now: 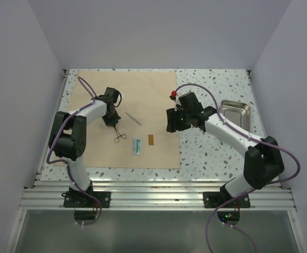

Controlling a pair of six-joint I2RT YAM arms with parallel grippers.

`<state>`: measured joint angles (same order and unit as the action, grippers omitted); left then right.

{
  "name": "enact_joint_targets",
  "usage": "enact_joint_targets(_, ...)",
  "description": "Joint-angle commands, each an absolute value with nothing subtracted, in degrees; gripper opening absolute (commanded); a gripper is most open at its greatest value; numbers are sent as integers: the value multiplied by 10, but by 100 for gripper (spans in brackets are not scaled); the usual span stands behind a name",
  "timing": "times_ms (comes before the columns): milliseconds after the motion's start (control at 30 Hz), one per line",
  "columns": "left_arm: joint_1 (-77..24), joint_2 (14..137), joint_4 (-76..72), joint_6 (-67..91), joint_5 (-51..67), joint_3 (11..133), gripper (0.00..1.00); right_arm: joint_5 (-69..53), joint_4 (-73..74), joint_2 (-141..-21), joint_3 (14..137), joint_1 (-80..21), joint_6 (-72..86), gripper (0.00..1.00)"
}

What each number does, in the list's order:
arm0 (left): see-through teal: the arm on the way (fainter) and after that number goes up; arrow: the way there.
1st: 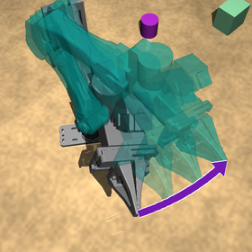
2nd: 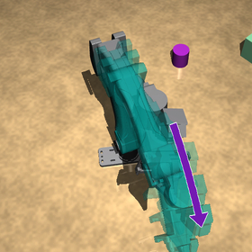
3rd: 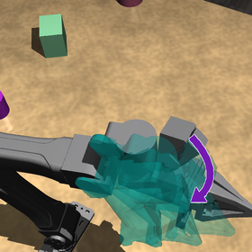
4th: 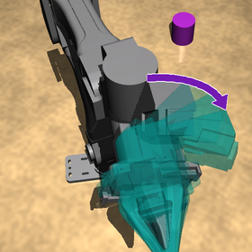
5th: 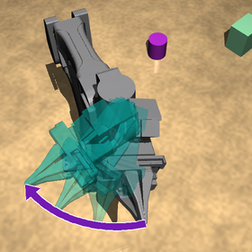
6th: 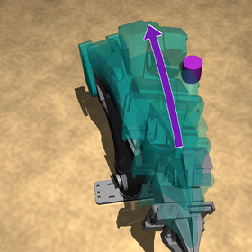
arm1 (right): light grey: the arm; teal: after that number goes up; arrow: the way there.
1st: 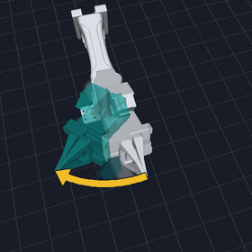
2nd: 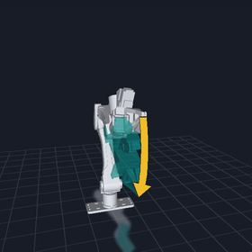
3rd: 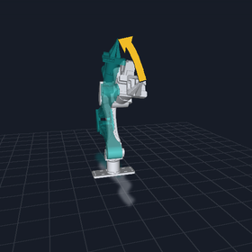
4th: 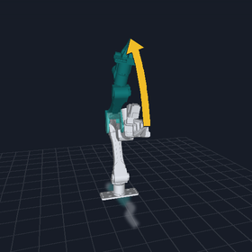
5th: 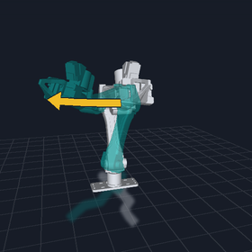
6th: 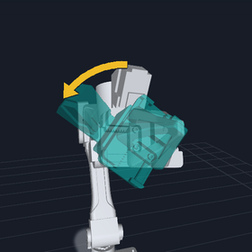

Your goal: Prepare the surgical pack

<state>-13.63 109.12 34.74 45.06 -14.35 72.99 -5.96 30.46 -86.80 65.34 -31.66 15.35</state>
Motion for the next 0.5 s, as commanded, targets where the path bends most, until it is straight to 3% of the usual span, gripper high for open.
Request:
enact_joint_targets(0,-139,1020,280,399,-78,683,0,-224,171,-905,660,-329,207,55)
enact_joint_targets(267,-138,910,213,362,-7,601,0,-359,-11,-1027,687,-367,299,61)
enact_joint_targets(467,-138,880,191,360,41,561,0,-387,-132,-1092,705,-409,363,66)
